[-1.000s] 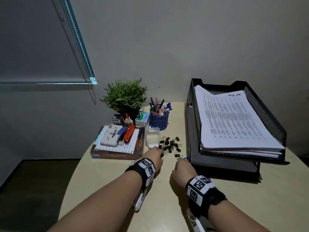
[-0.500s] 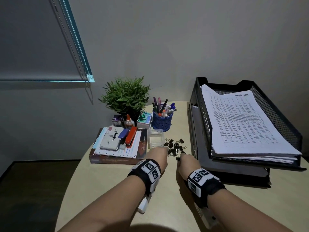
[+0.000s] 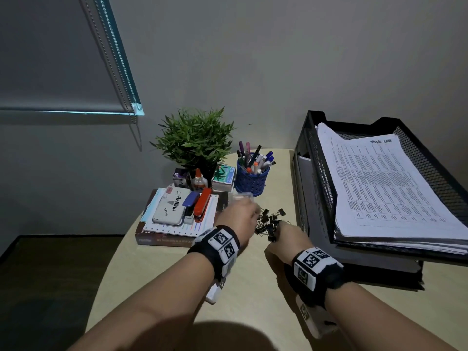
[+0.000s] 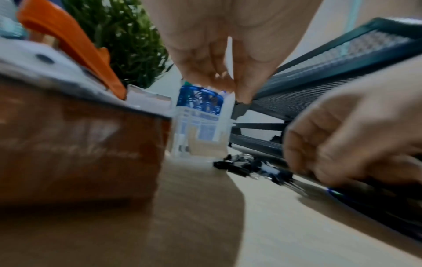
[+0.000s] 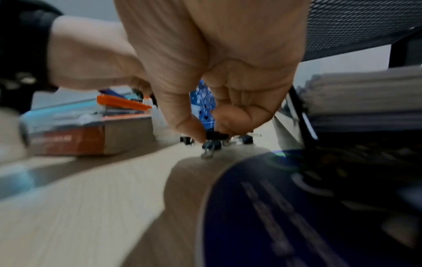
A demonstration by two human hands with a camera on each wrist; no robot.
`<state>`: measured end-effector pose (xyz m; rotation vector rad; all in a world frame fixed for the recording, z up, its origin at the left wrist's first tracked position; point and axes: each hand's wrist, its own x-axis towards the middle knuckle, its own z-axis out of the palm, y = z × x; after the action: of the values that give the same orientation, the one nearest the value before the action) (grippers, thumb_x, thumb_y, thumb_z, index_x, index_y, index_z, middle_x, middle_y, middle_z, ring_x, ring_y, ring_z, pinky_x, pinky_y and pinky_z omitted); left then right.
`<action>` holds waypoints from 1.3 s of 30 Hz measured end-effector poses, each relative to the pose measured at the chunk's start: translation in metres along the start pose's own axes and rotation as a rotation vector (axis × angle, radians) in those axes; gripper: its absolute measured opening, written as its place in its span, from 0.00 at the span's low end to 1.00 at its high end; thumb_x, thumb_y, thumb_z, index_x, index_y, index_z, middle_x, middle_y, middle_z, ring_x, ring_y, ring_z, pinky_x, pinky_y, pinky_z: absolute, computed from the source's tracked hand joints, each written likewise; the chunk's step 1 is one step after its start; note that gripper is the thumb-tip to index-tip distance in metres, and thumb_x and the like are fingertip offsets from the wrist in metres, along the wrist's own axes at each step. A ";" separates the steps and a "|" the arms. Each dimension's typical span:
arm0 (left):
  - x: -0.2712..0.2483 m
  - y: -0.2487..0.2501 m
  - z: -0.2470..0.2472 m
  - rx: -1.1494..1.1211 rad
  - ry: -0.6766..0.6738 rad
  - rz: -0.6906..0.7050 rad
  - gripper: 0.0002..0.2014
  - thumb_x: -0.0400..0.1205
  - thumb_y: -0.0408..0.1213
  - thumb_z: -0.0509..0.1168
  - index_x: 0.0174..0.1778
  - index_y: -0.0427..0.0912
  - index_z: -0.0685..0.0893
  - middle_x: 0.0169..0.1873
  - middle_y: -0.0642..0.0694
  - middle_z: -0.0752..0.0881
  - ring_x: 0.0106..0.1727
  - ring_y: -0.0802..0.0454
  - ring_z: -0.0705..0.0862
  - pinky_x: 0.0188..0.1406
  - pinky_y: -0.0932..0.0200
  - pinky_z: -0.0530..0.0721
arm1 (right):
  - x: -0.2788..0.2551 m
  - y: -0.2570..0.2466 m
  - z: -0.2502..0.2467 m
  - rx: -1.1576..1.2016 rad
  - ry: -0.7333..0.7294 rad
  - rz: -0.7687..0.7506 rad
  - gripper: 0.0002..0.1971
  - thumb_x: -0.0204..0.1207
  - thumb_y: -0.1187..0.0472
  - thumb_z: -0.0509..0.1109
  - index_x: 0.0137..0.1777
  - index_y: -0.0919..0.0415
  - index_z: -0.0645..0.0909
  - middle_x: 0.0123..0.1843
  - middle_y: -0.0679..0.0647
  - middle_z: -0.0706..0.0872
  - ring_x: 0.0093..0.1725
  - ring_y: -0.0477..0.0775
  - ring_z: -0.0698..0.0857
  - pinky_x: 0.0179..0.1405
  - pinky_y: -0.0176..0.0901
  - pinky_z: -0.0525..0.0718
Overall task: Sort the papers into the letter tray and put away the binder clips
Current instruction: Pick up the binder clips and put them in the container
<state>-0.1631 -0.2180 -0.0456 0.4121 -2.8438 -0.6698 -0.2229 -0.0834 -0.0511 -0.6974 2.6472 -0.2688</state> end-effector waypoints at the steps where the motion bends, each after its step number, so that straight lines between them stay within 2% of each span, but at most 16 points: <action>1: -0.002 0.002 0.006 0.024 -0.105 0.038 0.12 0.83 0.35 0.58 0.58 0.42 0.83 0.58 0.44 0.81 0.58 0.45 0.80 0.60 0.50 0.80 | 0.001 -0.004 -0.006 0.029 0.033 0.002 0.12 0.71 0.60 0.68 0.53 0.61 0.75 0.53 0.59 0.85 0.54 0.62 0.84 0.42 0.43 0.76; 3: -0.005 0.001 0.018 0.133 -0.302 0.068 0.15 0.81 0.30 0.58 0.61 0.42 0.82 0.58 0.42 0.81 0.59 0.42 0.81 0.59 0.48 0.81 | 0.005 -0.013 -0.020 0.094 0.100 -0.006 0.11 0.71 0.59 0.69 0.51 0.61 0.75 0.52 0.60 0.84 0.52 0.62 0.83 0.41 0.42 0.76; 5: -0.006 -0.004 0.026 0.211 -0.416 0.057 0.18 0.79 0.26 0.57 0.65 0.40 0.78 0.60 0.40 0.79 0.61 0.39 0.81 0.60 0.46 0.80 | 0.011 -0.023 -0.031 0.163 0.151 -0.030 0.09 0.70 0.59 0.70 0.47 0.60 0.73 0.50 0.60 0.83 0.49 0.61 0.82 0.40 0.42 0.74; 8: -0.005 -0.003 0.031 0.328 -0.477 0.071 0.21 0.78 0.26 0.58 0.68 0.37 0.75 0.64 0.37 0.77 0.62 0.40 0.80 0.61 0.49 0.80 | 0.021 -0.039 -0.034 0.309 0.168 -0.112 0.09 0.69 0.63 0.70 0.42 0.58 0.71 0.46 0.58 0.82 0.44 0.58 0.78 0.39 0.42 0.72; 11: -0.005 0.002 0.031 0.405 -0.502 0.050 0.19 0.80 0.27 0.58 0.67 0.36 0.75 0.63 0.35 0.78 0.62 0.39 0.80 0.59 0.50 0.80 | 0.028 -0.050 -0.032 0.423 0.165 -0.198 0.09 0.70 0.66 0.70 0.46 0.57 0.73 0.50 0.58 0.82 0.45 0.55 0.77 0.42 0.41 0.73; 13: -0.006 0.003 0.031 0.376 -0.472 0.032 0.18 0.80 0.27 0.58 0.66 0.36 0.77 0.61 0.36 0.77 0.61 0.38 0.80 0.58 0.49 0.80 | 0.032 -0.049 -0.028 0.403 0.178 -0.193 0.11 0.71 0.66 0.69 0.53 0.60 0.76 0.55 0.58 0.81 0.50 0.55 0.78 0.45 0.40 0.72; 16: -0.008 0.003 0.029 0.308 -0.405 0.045 0.17 0.80 0.28 0.59 0.65 0.40 0.79 0.59 0.38 0.76 0.58 0.38 0.81 0.56 0.47 0.80 | 0.033 -0.039 -0.020 0.295 0.180 -0.042 0.13 0.74 0.67 0.66 0.59 0.63 0.75 0.61 0.62 0.79 0.58 0.61 0.79 0.49 0.43 0.74; 18: -0.010 0.004 0.028 0.305 -0.410 0.037 0.14 0.80 0.29 0.60 0.61 0.39 0.80 0.58 0.37 0.76 0.58 0.37 0.81 0.55 0.47 0.80 | 0.028 -0.029 -0.013 0.198 0.115 0.068 0.15 0.75 0.67 0.64 0.63 0.64 0.73 0.64 0.64 0.75 0.62 0.65 0.77 0.56 0.49 0.77; 21: -0.011 0.006 0.028 0.301 -0.420 -0.011 0.10 0.80 0.31 0.60 0.56 0.37 0.79 0.56 0.36 0.81 0.58 0.38 0.82 0.53 0.49 0.81 | 0.016 -0.018 -0.002 0.086 0.000 0.148 0.20 0.77 0.65 0.64 0.69 0.64 0.69 0.68 0.64 0.72 0.68 0.67 0.73 0.63 0.50 0.74; 25: -0.013 0.007 0.029 0.249 -0.447 -0.114 0.12 0.80 0.37 0.59 0.55 0.35 0.79 0.54 0.35 0.84 0.57 0.38 0.83 0.50 0.51 0.81 | 0.011 -0.014 0.003 0.060 -0.019 0.141 0.22 0.77 0.67 0.63 0.71 0.64 0.67 0.68 0.65 0.71 0.68 0.68 0.72 0.62 0.50 0.74; 29: -0.017 0.008 0.022 0.177 -0.457 -0.155 0.09 0.77 0.41 0.62 0.43 0.38 0.77 0.47 0.37 0.84 0.50 0.40 0.83 0.43 0.55 0.79 | 0.010 -0.013 0.004 0.095 0.008 0.186 0.22 0.77 0.68 0.64 0.71 0.65 0.66 0.68 0.66 0.72 0.67 0.67 0.75 0.61 0.50 0.75; 32: -0.016 0.008 0.005 0.085 -0.324 -0.177 0.11 0.75 0.43 0.64 0.41 0.36 0.79 0.41 0.40 0.84 0.45 0.42 0.83 0.43 0.53 0.82 | 0.009 -0.009 0.005 0.091 0.024 0.202 0.21 0.77 0.67 0.63 0.69 0.66 0.67 0.67 0.66 0.76 0.67 0.66 0.76 0.61 0.49 0.76; 35: -0.004 0.000 -0.017 -0.003 -0.154 -0.217 0.09 0.76 0.43 0.64 0.40 0.41 0.76 0.37 0.44 0.81 0.41 0.45 0.81 0.39 0.55 0.79 | 0.009 -0.008 0.005 0.085 0.017 0.173 0.18 0.77 0.69 0.60 0.67 0.67 0.68 0.63 0.65 0.81 0.64 0.65 0.80 0.56 0.47 0.77; 37: 0.004 -0.007 -0.027 0.026 -0.113 -0.237 0.07 0.77 0.41 0.63 0.43 0.40 0.77 0.38 0.44 0.82 0.40 0.46 0.80 0.36 0.58 0.74 | 0.008 -0.009 0.005 0.072 0.024 0.158 0.18 0.77 0.70 0.60 0.67 0.66 0.68 0.64 0.65 0.80 0.65 0.65 0.78 0.59 0.49 0.76; 39: 0.007 -0.012 -0.026 0.063 -0.095 -0.230 0.07 0.79 0.39 0.62 0.48 0.40 0.79 0.42 0.43 0.84 0.44 0.45 0.82 0.38 0.57 0.78 | 0.005 -0.010 0.005 0.042 -0.001 0.171 0.19 0.77 0.68 0.62 0.68 0.65 0.69 0.67 0.64 0.76 0.68 0.65 0.75 0.62 0.49 0.75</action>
<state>-0.1602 -0.2410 -0.0270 0.7460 -2.9405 -0.6569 -0.2206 -0.0949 -0.0549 -0.4550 2.6715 -0.2739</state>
